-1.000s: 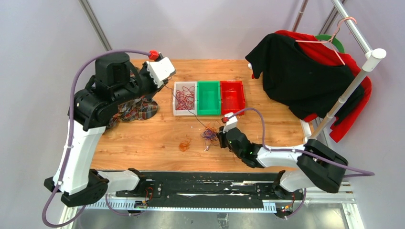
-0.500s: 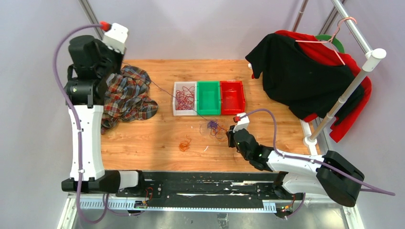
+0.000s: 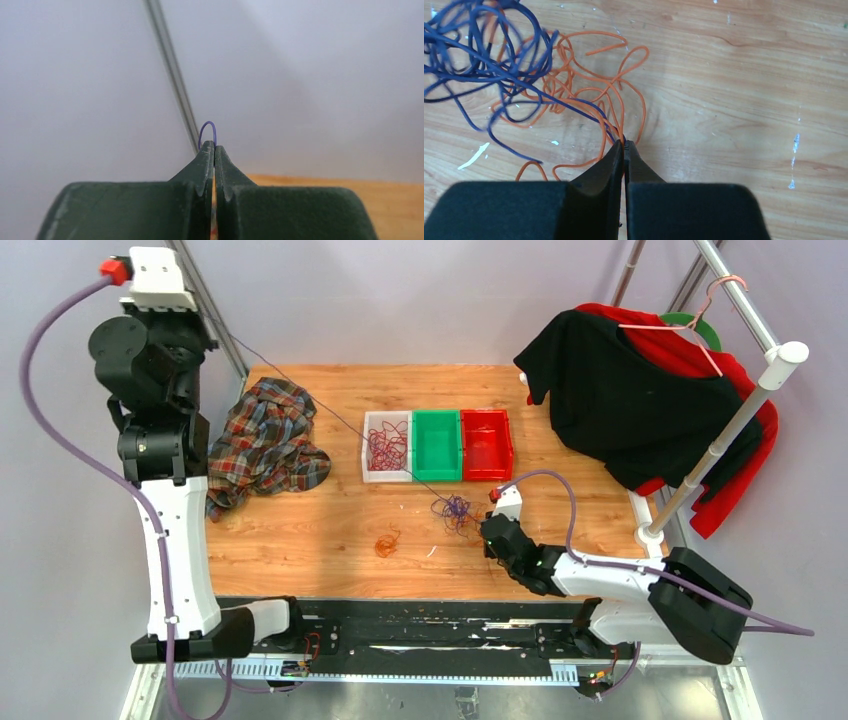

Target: Untangle the cables

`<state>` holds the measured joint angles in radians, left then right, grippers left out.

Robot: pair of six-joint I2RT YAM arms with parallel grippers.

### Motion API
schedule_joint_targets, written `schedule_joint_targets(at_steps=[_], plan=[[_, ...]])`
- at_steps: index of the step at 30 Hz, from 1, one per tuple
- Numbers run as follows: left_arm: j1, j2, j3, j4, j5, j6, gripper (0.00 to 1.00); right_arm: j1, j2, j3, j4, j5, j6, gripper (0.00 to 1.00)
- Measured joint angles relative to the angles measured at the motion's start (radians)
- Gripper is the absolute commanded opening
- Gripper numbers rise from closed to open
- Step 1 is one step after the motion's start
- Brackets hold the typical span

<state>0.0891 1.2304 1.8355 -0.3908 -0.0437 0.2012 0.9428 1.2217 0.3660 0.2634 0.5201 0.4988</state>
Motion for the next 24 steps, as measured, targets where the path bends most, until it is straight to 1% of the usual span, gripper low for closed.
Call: schedule_joint_targets(at_steps=[5, 10, 13, 17, 19, 21, 23, 24], plan=[[0.018, -0.026, -0.001, 0.200, -0.151, -0.074, 0.01, 0.000, 0.015, 0.011, -0.063, 0.037, 0.046, 0.01], [0.021, -0.026, 0.050, 0.316, -0.226, -0.142, 0.01, 0.000, 0.047, 0.027, -0.130, 0.072, 0.093, 0.00], [0.021, -0.010, 0.115, 0.361, -0.249, -0.169, 0.01, 0.000, 0.067, 0.044, -0.169, 0.095, 0.124, 0.01], [0.021, 0.038, 0.244, 0.426, -0.300, -0.167, 0.01, 0.000, 0.091, 0.074, -0.227, 0.126, 0.171, 0.01], [0.021, 0.064, 0.311, 0.438, -0.305, -0.164, 0.01, 0.000, 0.093, 0.079, -0.244, 0.137, 0.187, 0.00], [0.022, 0.077, 0.349, 0.434, -0.273, -0.178, 0.01, 0.000, 0.087, 0.077, -0.246, 0.136, 0.190, 0.01], [0.024, 0.068, 0.332, 0.413, -0.206, -0.206, 0.00, 0.000, 0.064, 0.059, -0.230, 0.126, 0.182, 0.02], [0.024, 0.060, 0.311, 0.406, -0.168, -0.219, 0.01, 0.000, 0.049, 0.049, -0.220, 0.116, 0.176, 0.05]])
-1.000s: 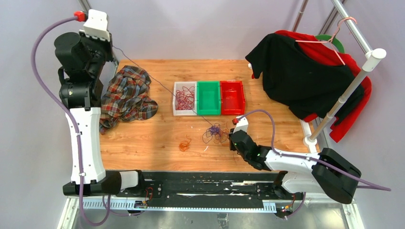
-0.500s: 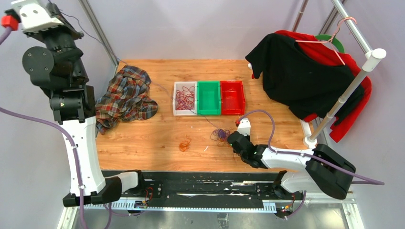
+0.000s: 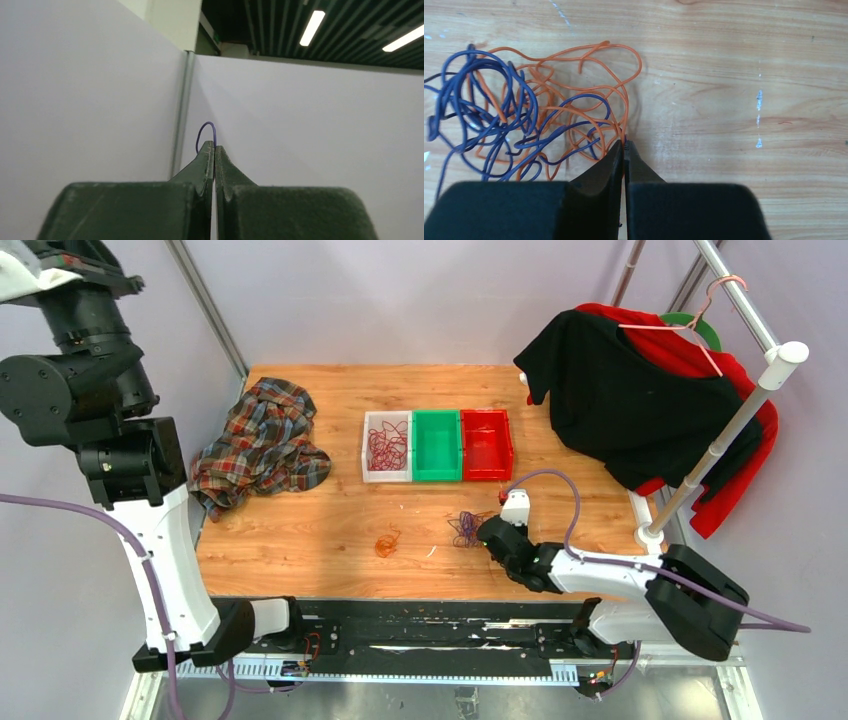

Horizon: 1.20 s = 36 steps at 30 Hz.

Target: Untangle the cables

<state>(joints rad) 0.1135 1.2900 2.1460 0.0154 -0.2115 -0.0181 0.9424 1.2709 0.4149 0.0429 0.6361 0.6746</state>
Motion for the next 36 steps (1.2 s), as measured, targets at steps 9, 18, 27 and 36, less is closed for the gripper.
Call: schedule_joint_targets(at_steps=[9, 18, 27, 36], plan=[[0.001, -0.007, -0.133, -0.093, 0.294, -0.074, 0.00, 0.000, -0.214, -0.018, 0.047, -0.074, -0.128, 0.57], [-0.027, 0.004, -0.166, -0.107, 0.579, -0.154, 0.01, 0.000, -0.334, 0.072, 0.051, -0.112, -0.269, 0.69], [-0.316, 0.031, -0.146, -0.121, 0.698, -0.090, 0.01, -0.002, -0.243, 0.304, 0.121, -0.267, -0.493, 0.71], [-0.547, 0.181, -0.070, -0.112, 0.708, -0.041, 0.01, -0.024, -0.004, 0.558, 0.219, -0.365, -0.568, 0.70]])
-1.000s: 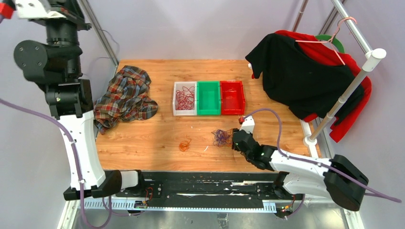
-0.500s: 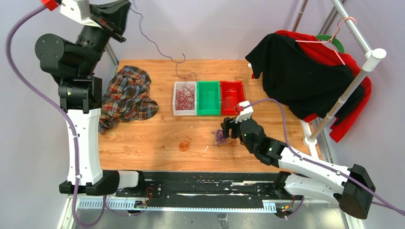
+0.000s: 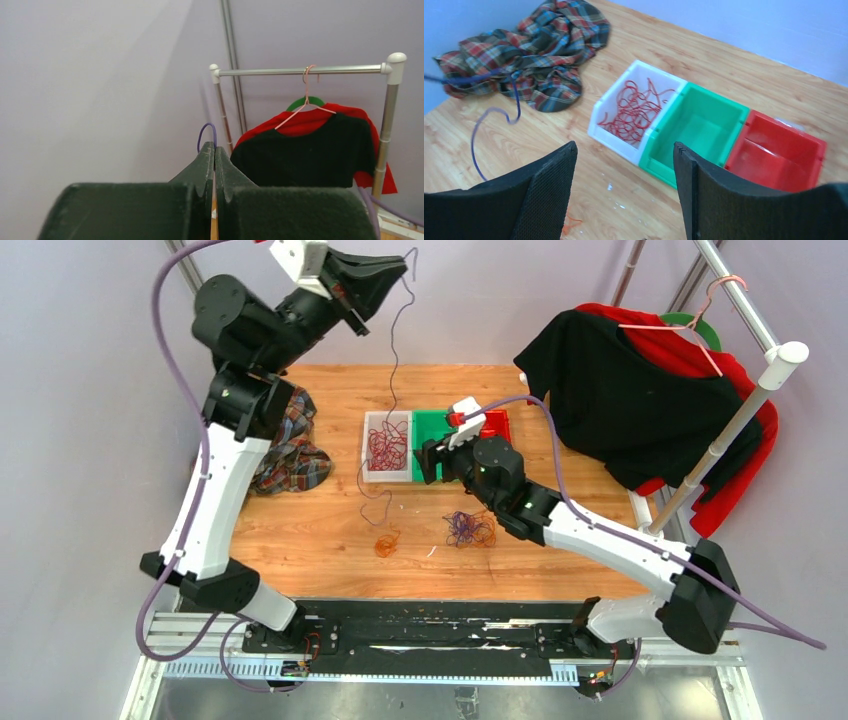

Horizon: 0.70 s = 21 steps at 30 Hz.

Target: Untangle the cables

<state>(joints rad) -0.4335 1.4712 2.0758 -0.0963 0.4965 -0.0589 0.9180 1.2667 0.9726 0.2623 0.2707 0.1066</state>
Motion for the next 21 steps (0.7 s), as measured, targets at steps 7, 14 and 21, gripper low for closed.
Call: schedule_joint_targets(at_steps=[7, 14, 21], plan=[[-0.076, 0.084, 0.085, -0.035, -0.025, 0.046, 0.01, -0.003, 0.073, 0.027, 0.085, -0.069, 0.002, 0.70], [-0.093, 0.061, 0.068, -0.039, -0.037, 0.076, 0.01, -0.011, -0.001, -0.051, 0.159, -0.095, 0.001, 0.67], [-0.122, 0.071, 0.087, -0.041, -0.036, 0.078, 0.01, -0.081, -0.051, -0.093, 0.194, -0.103, 0.006, 0.62]])
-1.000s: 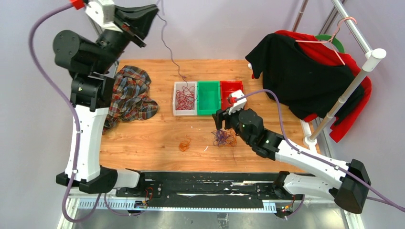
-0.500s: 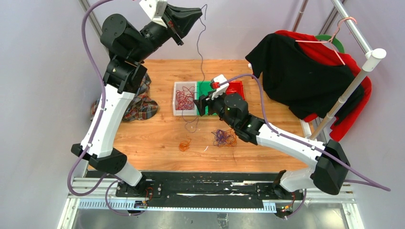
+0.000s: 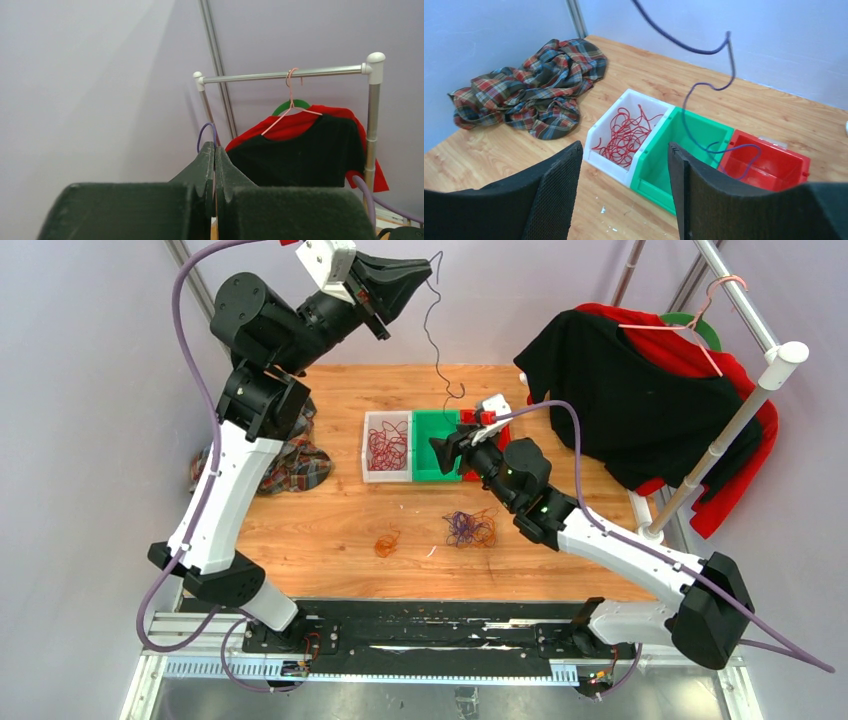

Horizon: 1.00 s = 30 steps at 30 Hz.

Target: Untangle the cables

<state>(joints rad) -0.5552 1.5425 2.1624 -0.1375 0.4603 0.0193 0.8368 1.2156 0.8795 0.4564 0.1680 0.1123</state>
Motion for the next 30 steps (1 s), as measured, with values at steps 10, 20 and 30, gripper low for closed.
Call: schedule_joint_targets(at_steps=[10, 20, 30], plan=[[-0.032, 0.095, 0.061, 0.016, 0.019, -0.046, 0.01, -0.108, 0.091, 0.073, 0.022, 0.013, -0.004, 0.58], [-0.043, 0.168, 0.081, 0.015, 0.024, -0.060, 0.00, -0.201, 0.132, 0.096, 0.023, 0.014, -0.001, 0.44], [-0.044, 0.183, 0.055, 0.095, 0.003, -0.084, 0.01, -0.275, 0.175, 0.125, -0.008, 0.069, 0.000, 0.40]])
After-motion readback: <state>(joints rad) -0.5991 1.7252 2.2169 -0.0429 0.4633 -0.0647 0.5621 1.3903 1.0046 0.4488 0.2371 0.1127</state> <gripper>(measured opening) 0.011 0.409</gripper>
